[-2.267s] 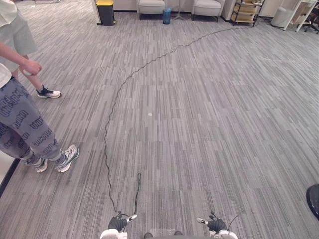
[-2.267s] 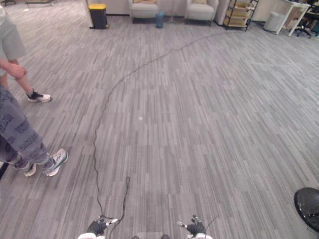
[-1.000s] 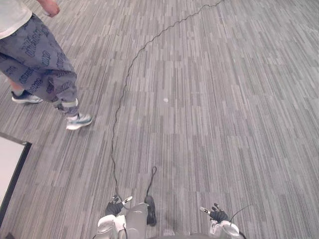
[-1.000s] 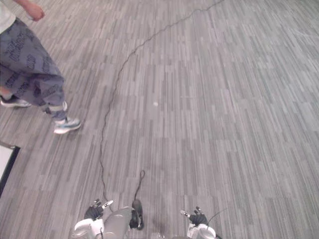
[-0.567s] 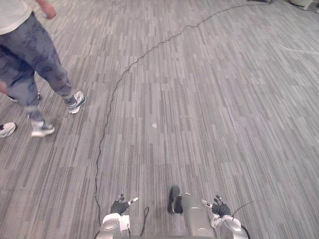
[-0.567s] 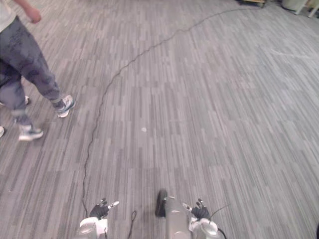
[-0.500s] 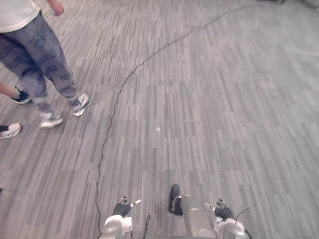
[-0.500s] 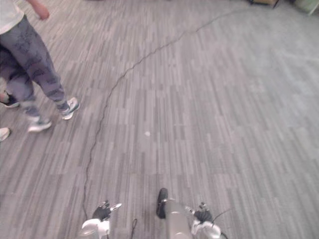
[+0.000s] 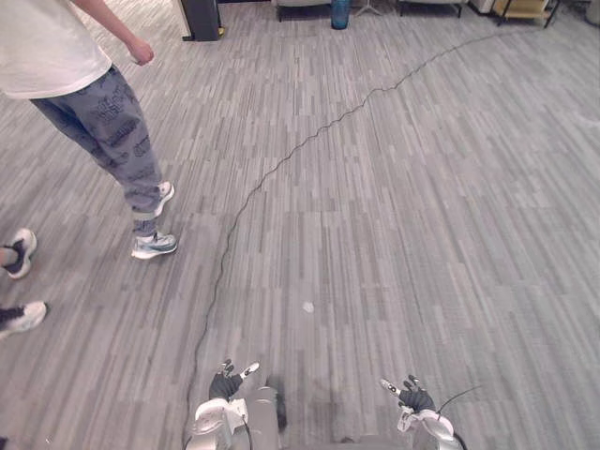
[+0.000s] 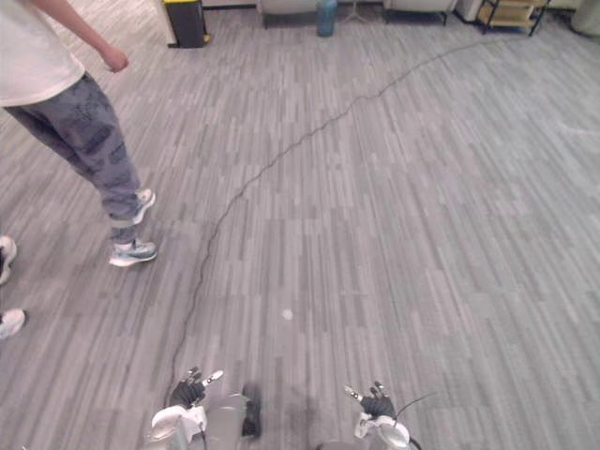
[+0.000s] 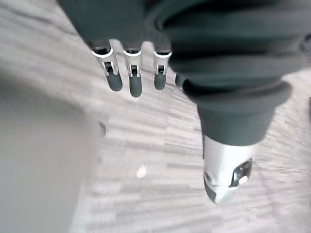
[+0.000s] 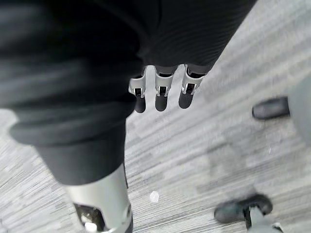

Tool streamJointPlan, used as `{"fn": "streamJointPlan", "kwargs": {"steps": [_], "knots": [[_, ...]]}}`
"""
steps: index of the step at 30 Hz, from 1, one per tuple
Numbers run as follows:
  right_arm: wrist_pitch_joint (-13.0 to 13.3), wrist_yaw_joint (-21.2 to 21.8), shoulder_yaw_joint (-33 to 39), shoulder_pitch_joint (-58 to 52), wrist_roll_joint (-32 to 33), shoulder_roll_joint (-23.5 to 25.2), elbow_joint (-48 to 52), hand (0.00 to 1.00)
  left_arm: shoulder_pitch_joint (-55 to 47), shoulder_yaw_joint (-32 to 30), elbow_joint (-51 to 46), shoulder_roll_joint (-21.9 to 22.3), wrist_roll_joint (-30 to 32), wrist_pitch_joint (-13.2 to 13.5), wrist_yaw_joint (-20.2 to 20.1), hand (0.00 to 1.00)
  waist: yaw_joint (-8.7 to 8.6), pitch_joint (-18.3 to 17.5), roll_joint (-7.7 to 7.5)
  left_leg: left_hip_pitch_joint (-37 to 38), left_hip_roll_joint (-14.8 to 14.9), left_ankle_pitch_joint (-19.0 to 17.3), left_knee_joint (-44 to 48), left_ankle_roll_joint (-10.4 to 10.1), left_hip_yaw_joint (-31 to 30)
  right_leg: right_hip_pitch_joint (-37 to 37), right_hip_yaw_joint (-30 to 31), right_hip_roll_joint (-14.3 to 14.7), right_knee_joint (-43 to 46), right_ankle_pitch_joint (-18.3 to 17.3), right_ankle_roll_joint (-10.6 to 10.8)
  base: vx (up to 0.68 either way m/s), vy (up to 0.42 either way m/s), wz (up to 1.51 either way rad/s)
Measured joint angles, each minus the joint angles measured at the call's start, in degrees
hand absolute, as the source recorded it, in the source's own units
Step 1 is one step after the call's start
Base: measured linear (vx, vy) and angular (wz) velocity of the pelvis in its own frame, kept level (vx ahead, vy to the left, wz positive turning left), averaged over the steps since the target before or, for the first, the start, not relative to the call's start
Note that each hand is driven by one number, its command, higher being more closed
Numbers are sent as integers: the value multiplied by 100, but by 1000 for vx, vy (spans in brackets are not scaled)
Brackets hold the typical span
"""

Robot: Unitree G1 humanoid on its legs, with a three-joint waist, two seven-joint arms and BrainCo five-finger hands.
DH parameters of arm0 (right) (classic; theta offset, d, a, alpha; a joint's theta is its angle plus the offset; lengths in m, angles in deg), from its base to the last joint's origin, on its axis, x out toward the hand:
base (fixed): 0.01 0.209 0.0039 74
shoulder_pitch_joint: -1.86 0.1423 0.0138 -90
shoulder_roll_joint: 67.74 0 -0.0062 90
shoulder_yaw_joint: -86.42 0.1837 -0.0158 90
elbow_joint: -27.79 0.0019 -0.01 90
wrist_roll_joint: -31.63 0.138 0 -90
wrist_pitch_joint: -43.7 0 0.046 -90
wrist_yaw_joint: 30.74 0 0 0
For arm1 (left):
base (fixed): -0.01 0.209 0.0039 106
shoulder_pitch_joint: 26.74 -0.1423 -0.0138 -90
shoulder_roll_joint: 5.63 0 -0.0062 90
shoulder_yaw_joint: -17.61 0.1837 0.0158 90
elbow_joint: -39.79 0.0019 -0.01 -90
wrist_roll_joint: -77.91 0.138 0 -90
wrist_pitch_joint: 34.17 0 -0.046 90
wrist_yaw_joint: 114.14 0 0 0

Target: Pick up cushions and gather them together orderly.

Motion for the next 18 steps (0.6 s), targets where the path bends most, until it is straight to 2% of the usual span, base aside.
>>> {"fn": "streamJointPlan", "kwargs": {"steps": [1, 2, 3, 4, 5, 6, 7, 8, 9, 11, 12, 13, 14, 15, 16, 17, 18], "knots": [[3, -1, 28, -19, -4, 21, -13, 0, 20, -5, 31, -15, -8, 1, 0, 0, 1, 11, -61, 76, 16, -216, 265, 189, 221, -319, 271, -88, 808, 62, 173, 600, 268, -61], [2, 9, 23, -14, -7, 67, -38, 0, 33, 33, 52, -79, -9, -10, 1, 0, -10, 41, -175, 379, -14, -407, 291, 300, 467, -823, 506, -216, 2045, 305, 571, 573, 256, -70], [4, 18, -9, -13, -7, 89, -36, 0, 35, 109, 100, -134, -8, -18, -4, 0, -39, 49, -201, 571, -23, -501, 270, 355, 547, -1079, 533, -278, 2688, 447, 783, 625, 221, -86], [13, 48, -185, -20, -12, 105, -40, 0, 33, 238, 226, -192, -9, -39, 2, 0, -99, 82, -200, 1109, 6, -629, 155, 435, 747, -1532, 380, -381, 3896, 466, 768, 480, 147, -73], [17, 60, -241, -17, -16, 83, -4, 0, 24, 288, 245, -203, -9, -40, 6, 0, -105, 92, -194, 1330, 26, -636, 77, 446, 834, -1666, 253, -417, 4137, 444, 660, 458, 120, -92], [14, 59, -345, -18, -25, 57, 101, 0, 24, 341, 247, -194, -10, -46, 6, 0, -116, 126, -152, 1724, 98, -658, -96, 471, 978, -1833, -83, -461, 4334, 412, 410, 328, 66, -99], [41, 63, -435, 12, -62, 57, 167, 0, 27, 350, 247, -178, -11, -45, 9, 0, -108, 201, -36, 2248, 176, -662, -432, 474, 1159, -1994, -532, -446, 4245, 294, 212, 412, 73, -123], [67, 75, -554, 59, -164, 66, 178, 0, 26, 350, 245, -187, -21, -39, 11, 0, -115, 203, -24, 2718, 228, -663, -809, 470, 1395, -2209, -963, -348, 3852, 230, 121, 409, 75, -98], [73, 88, -579, 60, -194, 75, 178, 0, 32, 362, 246, -197, -22, -39, 10, 0, -118, 201, -33, 2810, 233, -665, -896, 467, 1425, -2298, -1088, -304, 3669, 218, 102, 417, 48, -66], [100, 124, -586, 121, -222, 40, 270, 0, 226, 460, 244, -209, -22, -28, 7, 0, -268, 214, -43, 3091, 282, -759, -1257, 304, 1625, -2801, -1575, -77, 2506, 368, 50, 455, -7, -34], [75, 132, -590, 186, -223, -2, 247, 0, 267, 561, 257, -234, -14, -28, 7, 0, -354, 229, -32, 3287, 282, -823, -1540, 195, 1736, -3029, -1769, 139, 1448, 843, 8, 436, -37, -29], [71, 144, -589, 196, -222, -17, 244, 0, 265, 578, 268, -236, -14, -29, 6, 0, -390, 232, -48, 3381, 247, -847, -1636, 154, 1753, -3067, -1853, 217, 910, 1148, -5, 478, -64, -24], [68, 156, -585, 123, -234, -22, 204, 0, 264, 640, 294, -265, -4, -28, 7, 0, -429, 215, -158, 3539, 97, -844, -1719, 101, 1707, -3060, -1893, 275, 262, 1597, -89, 546, -113, -16], [48, 174, -520, 56, -227, -169, 119, 0, 287, 664, 428, -182, 51, -40, 1, 0, -465, 196, -36, 3800, 179, -881, -1674, -95, 1571, -2981, -1805, 417, 394, 2265, -791, 680, -152, -27], [34, 163, -510, 36, -238, -241, 115, 0, 263, 640, 443, -130, 100, -38, -5, 0, -452, 137, 87, 3796, 319, -854, -1548, -149, 1530, -2976, -1818, 489, 521, 2139, -797, 594, -148, -37], [30, 166, -476, 33, -244, -246, 140, 0, 240, 496, 473, -34, 128, -38, -26, 0, -449, 103, 214, 3630, 493, -779, -917, -311, 1384, -2944, -1786, 605, 670, 1887, -887, 703, -220, -46], [19, 165, -403, -7, -249, -229, 176, 0, 266, 323, 445, 72, 181, -41, -71, 0, -456, 150, 325, 3223, 821, -549, 354, -539, 1183, -2684, -1730, 804, 650, 1670, -913, 472, -168, -42]]}}
